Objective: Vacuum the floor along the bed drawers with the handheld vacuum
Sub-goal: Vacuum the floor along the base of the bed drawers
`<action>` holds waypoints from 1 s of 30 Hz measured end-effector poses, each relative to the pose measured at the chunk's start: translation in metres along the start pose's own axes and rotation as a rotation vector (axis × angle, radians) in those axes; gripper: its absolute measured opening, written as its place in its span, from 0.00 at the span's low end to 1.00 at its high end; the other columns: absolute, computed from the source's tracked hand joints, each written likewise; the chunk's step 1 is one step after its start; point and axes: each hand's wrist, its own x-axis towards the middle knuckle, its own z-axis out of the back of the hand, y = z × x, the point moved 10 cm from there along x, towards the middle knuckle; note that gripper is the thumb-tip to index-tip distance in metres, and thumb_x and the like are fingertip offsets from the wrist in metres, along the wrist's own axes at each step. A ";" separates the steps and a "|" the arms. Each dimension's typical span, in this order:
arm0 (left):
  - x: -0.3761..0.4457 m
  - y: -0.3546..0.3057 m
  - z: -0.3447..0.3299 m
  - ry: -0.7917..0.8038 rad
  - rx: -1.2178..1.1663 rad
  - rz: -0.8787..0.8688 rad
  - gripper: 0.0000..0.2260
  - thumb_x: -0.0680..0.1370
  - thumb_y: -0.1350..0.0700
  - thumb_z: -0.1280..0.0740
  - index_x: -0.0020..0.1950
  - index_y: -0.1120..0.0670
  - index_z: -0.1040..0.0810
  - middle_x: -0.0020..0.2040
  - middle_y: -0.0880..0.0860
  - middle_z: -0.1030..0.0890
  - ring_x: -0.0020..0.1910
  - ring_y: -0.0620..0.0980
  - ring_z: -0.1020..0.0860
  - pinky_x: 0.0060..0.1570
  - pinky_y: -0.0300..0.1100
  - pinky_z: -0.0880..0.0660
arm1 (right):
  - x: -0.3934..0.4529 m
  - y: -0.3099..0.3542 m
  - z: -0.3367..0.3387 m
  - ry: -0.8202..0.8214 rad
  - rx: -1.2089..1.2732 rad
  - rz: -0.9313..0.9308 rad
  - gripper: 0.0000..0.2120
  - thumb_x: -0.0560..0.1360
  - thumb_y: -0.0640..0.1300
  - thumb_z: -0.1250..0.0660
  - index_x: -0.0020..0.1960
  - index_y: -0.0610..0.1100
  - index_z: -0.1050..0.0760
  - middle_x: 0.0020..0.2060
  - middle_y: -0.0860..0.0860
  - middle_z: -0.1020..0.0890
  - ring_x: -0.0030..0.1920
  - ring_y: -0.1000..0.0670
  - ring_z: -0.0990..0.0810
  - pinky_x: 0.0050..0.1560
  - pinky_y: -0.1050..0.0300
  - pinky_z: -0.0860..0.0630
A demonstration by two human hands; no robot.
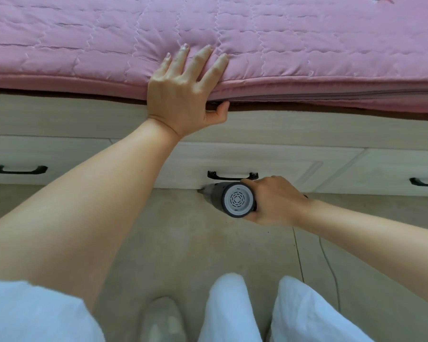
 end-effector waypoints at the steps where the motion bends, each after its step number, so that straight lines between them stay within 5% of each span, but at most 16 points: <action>1: 0.000 0.001 0.000 -0.001 -0.001 0.001 0.27 0.77 0.37 0.43 0.69 0.51 0.21 0.64 0.55 0.19 0.60 0.64 0.19 0.54 0.59 0.20 | 0.000 -0.001 0.000 0.000 0.002 -0.007 0.23 0.71 0.60 0.34 0.60 0.49 0.29 0.47 0.51 0.17 0.44 0.43 0.19 0.42 0.53 0.24; 13: -0.001 0.001 0.000 -0.037 0.011 0.006 0.27 0.77 0.37 0.42 0.68 0.51 0.20 0.63 0.55 0.18 0.59 0.64 0.19 0.55 0.59 0.20 | -0.034 -0.056 0.016 -0.010 0.076 -0.171 0.22 0.68 0.57 0.28 0.59 0.51 0.26 0.43 0.52 0.16 0.43 0.45 0.19 0.39 0.57 0.27; 18: -0.002 0.001 0.000 -0.057 0.013 0.019 0.27 0.77 0.37 0.42 0.68 0.51 0.20 0.63 0.55 0.18 0.59 0.64 0.18 0.55 0.59 0.20 | -0.041 -0.068 0.011 0.036 0.127 -0.249 0.14 0.68 0.58 0.27 0.47 0.56 0.29 0.30 0.63 0.28 0.36 0.50 0.24 0.35 0.60 0.32; 23: -0.002 0.002 0.001 -0.057 0.007 0.029 0.27 0.77 0.37 0.41 0.68 0.51 0.20 0.63 0.55 0.18 0.59 0.63 0.19 0.56 0.59 0.21 | -0.041 -0.069 0.018 0.022 0.220 -0.250 0.16 0.67 0.57 0.27 0.38 0.63 0.36 0.29 0.63 0.27 0.34 0.53 0.24 0.35 0.61 0.31; 30: -0.002 0.002 0.001 -0.054 0.008 0.041 0.26 0.76 0.38 0.40 0.68 0.51 0.20 0.63 0.55 0.18 0.60 0.63 0.19 0.56 0.58 0.21 | -0.041 -0.070 0.017 0.030 0.260 -0.231 0.16 0.66 0.57 0.26 0.38 0.63 0.36 0.30 0.61 0.24 0.35 0.53 0.23 0.35 0.61 0.29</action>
